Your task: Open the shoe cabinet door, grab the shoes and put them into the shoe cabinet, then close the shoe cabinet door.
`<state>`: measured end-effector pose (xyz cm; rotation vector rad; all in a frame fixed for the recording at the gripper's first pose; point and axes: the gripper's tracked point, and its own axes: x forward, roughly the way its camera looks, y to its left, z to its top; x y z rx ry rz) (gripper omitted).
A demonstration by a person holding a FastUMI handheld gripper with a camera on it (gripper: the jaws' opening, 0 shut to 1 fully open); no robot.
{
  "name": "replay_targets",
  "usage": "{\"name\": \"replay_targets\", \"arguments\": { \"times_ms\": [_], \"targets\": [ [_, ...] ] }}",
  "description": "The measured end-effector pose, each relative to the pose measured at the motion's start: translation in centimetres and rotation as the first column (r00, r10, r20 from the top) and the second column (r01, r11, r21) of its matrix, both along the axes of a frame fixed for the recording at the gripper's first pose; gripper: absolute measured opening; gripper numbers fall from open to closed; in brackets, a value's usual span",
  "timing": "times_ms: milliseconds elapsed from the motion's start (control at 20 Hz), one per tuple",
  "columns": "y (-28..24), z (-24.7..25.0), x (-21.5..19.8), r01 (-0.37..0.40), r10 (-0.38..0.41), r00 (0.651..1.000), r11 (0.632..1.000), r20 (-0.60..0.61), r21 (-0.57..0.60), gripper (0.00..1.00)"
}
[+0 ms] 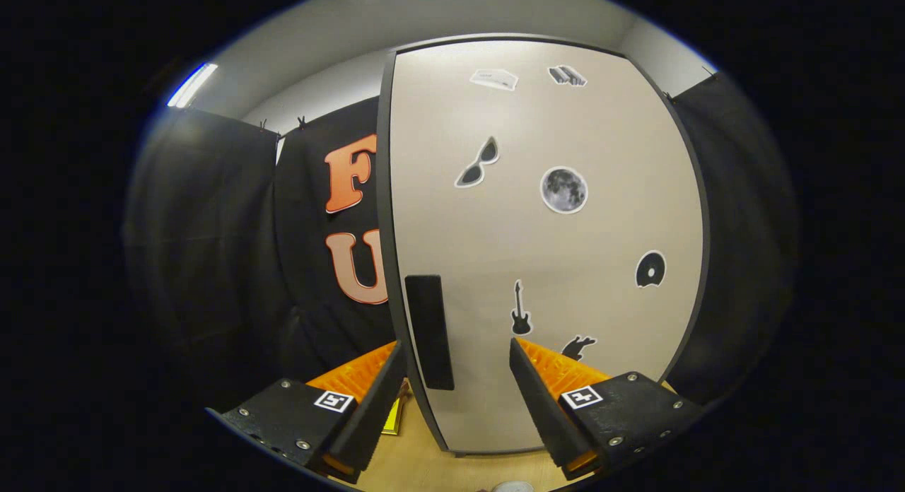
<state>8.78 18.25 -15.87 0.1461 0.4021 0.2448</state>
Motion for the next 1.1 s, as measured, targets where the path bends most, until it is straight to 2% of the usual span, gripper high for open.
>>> {"name": "replay_targets", "arguments": {
  "times_ms": [300,400,550,750,900,1100],
  "targets": [
    [1.9,-3.2,2.1,0.055,-0.049,0.996,0.996,-0.08,0.07,0.72],
    [2.4,-3.1,2.2,0.065,-0.058,0.995,0.994,-0.08,0.089,0.63],
    [2.8,-3.5,2.6,0.096,-0.093,0.994,0.993,-0.065,0.06,0.43],
    [2.9,-3.6,2.7,0.108,-0.109,0.994,0.993,-0.017,-0.052,0.35],
    [2.9,-3.5,2.0,0.114,-0.113,0.991,0.994,-0.07,0.001,0.27],
    [2.5,-2.7,0.6,0.068,-0.067,0.996,0.998,-0.06,0.016,0.22]
  ]
}}
